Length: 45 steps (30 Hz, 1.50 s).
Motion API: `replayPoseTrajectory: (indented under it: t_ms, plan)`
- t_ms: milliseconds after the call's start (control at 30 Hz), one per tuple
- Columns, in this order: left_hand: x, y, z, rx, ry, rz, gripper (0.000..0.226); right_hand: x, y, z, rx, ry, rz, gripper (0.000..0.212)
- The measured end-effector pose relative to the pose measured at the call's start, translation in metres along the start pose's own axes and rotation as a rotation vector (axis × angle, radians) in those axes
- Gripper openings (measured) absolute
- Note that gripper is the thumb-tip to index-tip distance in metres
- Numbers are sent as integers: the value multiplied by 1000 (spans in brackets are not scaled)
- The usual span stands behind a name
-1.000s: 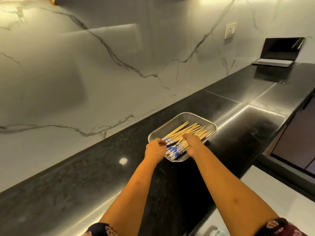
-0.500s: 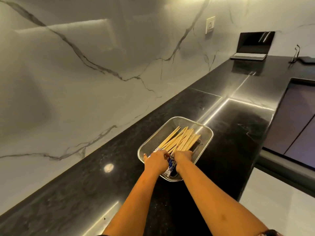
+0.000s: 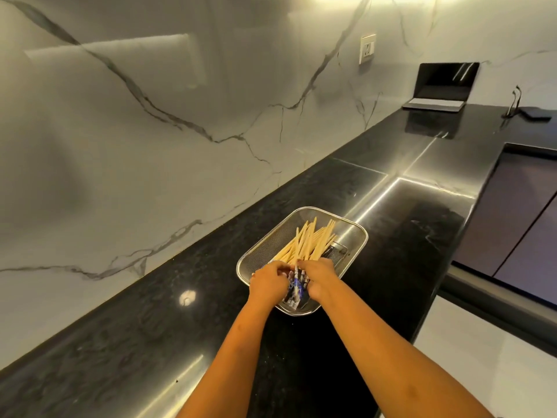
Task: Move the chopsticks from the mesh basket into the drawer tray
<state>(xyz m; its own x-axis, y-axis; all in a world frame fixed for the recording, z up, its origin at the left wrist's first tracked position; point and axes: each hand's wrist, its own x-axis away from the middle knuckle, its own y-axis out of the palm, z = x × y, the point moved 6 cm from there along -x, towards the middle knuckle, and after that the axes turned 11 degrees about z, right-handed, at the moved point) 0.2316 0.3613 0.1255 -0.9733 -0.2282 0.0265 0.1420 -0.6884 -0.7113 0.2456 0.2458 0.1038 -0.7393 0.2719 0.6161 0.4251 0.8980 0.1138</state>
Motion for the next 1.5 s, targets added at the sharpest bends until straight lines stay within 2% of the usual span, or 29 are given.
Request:
replayPoseTrajectory:
  t_ms: [167,267,400,500,600,767,933,1067,1167,1233,1333,1500]
  plan:
    - [8,-6,6,267,-190,-6,23,25,-5,-13,-32,54,-188,21]
    - [16,-7,14,572,-318,-63,23,43,-11,-20,-39,68,-339,10]
    - [36,-11,25,949,-479,-174,30,70,-20,-21,89,32,-601,16]
    - [54,-18,37,1123,-468,-302,30,85,-26,-15,137,68,-747,19]
    - [64,-28,47,1221,-367,-254,27,97,-36,-8,185,93,-816,26]
    - [78,-33,53,1292,-349,-147,20,109,-53,-1,200,44,-823,35]
    - [89,-38,52,1391,-364,-34,19,117,-76,11,187,35,-814,30]
    - [100,-35,49,1415,-420,72,18,117,-96,23,119,68,-795,45]
    - [104,-37,47,1440,-427,131,20,111,-117,40,-50,169,-733,64]
    - [107,-38,47,1454,-416,144,19,103,-130,53,-208,187,-628,70]
    - [113,-32,52,1473,-390,122,18,94,-139,67,-378,153,-474,65]
    - [129,-12,62,1451,-333,44,22,97,-129,64,-431,97,-420,63]
